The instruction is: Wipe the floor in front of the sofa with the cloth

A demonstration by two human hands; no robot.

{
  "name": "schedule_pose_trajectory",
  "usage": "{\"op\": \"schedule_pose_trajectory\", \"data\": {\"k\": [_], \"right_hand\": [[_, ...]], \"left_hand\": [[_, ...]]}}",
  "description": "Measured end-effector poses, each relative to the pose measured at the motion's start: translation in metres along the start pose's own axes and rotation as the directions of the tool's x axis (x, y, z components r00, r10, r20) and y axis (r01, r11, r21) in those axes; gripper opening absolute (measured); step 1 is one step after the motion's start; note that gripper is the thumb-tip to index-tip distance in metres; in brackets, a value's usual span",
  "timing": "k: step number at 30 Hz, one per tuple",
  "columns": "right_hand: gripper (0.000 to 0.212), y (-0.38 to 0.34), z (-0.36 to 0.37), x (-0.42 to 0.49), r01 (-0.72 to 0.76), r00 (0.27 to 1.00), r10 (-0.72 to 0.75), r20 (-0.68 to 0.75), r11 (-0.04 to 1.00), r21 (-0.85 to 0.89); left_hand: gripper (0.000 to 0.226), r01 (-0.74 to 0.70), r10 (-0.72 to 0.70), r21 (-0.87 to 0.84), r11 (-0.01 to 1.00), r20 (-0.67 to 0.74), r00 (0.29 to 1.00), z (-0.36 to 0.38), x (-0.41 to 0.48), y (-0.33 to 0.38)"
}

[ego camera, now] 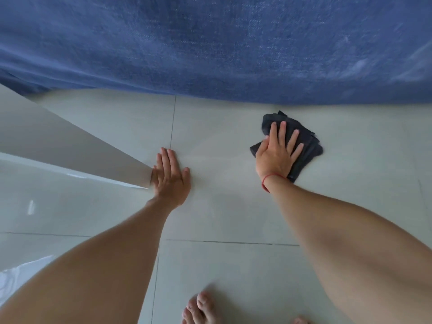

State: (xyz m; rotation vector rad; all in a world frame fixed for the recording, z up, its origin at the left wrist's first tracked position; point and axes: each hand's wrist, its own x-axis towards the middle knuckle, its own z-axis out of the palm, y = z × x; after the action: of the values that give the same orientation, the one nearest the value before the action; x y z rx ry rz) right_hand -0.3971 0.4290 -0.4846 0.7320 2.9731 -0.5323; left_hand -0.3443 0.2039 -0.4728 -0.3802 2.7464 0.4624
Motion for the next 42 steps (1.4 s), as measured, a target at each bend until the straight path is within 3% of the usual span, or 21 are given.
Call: {"op": "schedule_pose_trajectory", "data": {"k": [3, 5, 7, 9, 11, 13, 16, 20, 23, 26, 29, 31, 35, 38, 40, 42], "right_hand": [[0.049, -0.025, 0.008, -0.009, 0.100, 0.994, -0.100, 0.033, 0.995, -0.024], [0.050, -0.045, 0.013, -0.015, 0.266, 0.961, -0.261, 0.088, 0.963, -0.051], [0.049, -0.067, 0.020, -0.027, 0.508, 0.855, -0.493, 0.163, 0.859, -0.069], [0.049, -0.086, 0.028, -0.045, 0.721, 0.676, -0.691, 0.258, 0.692, -0.036], [0.049, -0.095, 0.033, -0.061, 0.800, 0.572, -0.760, 0.309, 0.600, -0.008], [0.053, -0.094, 0.035, -0.062, 0.776, 0.603, -0.743, 0.290, 0.631, 0.005], [0.049, -0.077, 0.033, -0.048, 0.670, 0.723, -0.656, 0.218, 0.742, 0.014], [0.051, -0.016, 0.013, -0.025, 0.440, 0.893, -0.435, 0.113, 0.898, -0.021], [0.058, 0.053, -0.015, -0.006, 0.181, 0.983, -0.181, 0.010, 0.983, -0.016], [0.056, 0.099, -0.037, 0.006, -0.005, 1.000, 0.005, -0.030, 1.000, -0.009], [0.055, 0.095, -0.033, 0.004, -0.019, 0.999, 0.019, -0.050, 1.000, -0.003], [0.054, 0.074, -0.024, -0.008, 0.050, 0.998, -0.050, -0.027, 0.999, -0.003], [0.052, 0.019, -0.004, -0.059, 0.382, 0.920, -0.380, 0.097, 0.924, -0.002], [0.055, 0.005, -0.007, -0.065, 0.418, 0.890, -0.425, 0.165, 0.905, 0.079], [0.054, 0.020, -0.016, -0.058, 0.368, 0.919, -0.380, 0.106, 0.923, 0.117], [0.049, 0.038, -0.032, -0.053, 0.187, 0.982, -0.182, -0.052, 0.976, 0.111]], "left_hand": [[0.066, 0.009, -0.009, 0.002, 1.000, 0.029, 1.000, -0.002, 0.001, -0.001], [0.066, 0.007, -0.007, 0.003, 1.000, 0.040, 0.999, -0.003, 0.001, -0.001], [0.066, 0.004, -0.005, 0.014, 1.000, 0.050, 0.999, -0.003, 0.002, -0.002], [0.067, 0.009, -0.012, 0.031, 0.999, 0.075, 0.997, -0.005, 0.004, -0.003], [0.066, 0.018, -0.022, 0.043, 0.999, 0.092, 0.995, -0.005, 0.004, -0.003], [0.066, 0.021, -0.024, 0.034, 0.999, 0.088, 0.996, -0.005, 0.003, -0.002], [0.065, 0.014, -0.015, 0.013, 1.000, 0.069, 0.998, -0.005, 0.002, -0.003], [0.064, 0.020, -0.020, -0.006, 1.000, 0.025, 0.999, -0.003, -0.001, -0.003], [0.064, 0.026, -0.025, -0.020, 0.999, 0.010, 1.000, -0.002, -0.001, -0.002], [0.064, 0.029, -0.029, -0.019, 0.999, 0.012, 1.000, -0.001, 0.001, -0.001], [0.064, 0.018, -0.018, 0.001, 1.000, 0.007, 1.000, 0.001, 0.002, -0.002], [0.064, 0.018, -0.018, 0.012, 1.000, 0.007, 1.000, 0.002, 0.002, -0.002], [0.064, 0.044, -0.044, -0.011, 0.999, 0.032, 0.999, -0.001, 0.001, 0.002], [0.062, 0.006, -0.004, 0.013, 1.000, -0.096, 0.995, -0.009, -0.004, 0.017], [0.048, -0.063, 0.070, 0.035, 0.997, -0.234, 0.970, -0.013, -0.010, 0.040], [0.041, -0.070, 0.062, -0.047, 0.996, -0.168, 0.984, -0.016, -0.010, 0.075]]}}
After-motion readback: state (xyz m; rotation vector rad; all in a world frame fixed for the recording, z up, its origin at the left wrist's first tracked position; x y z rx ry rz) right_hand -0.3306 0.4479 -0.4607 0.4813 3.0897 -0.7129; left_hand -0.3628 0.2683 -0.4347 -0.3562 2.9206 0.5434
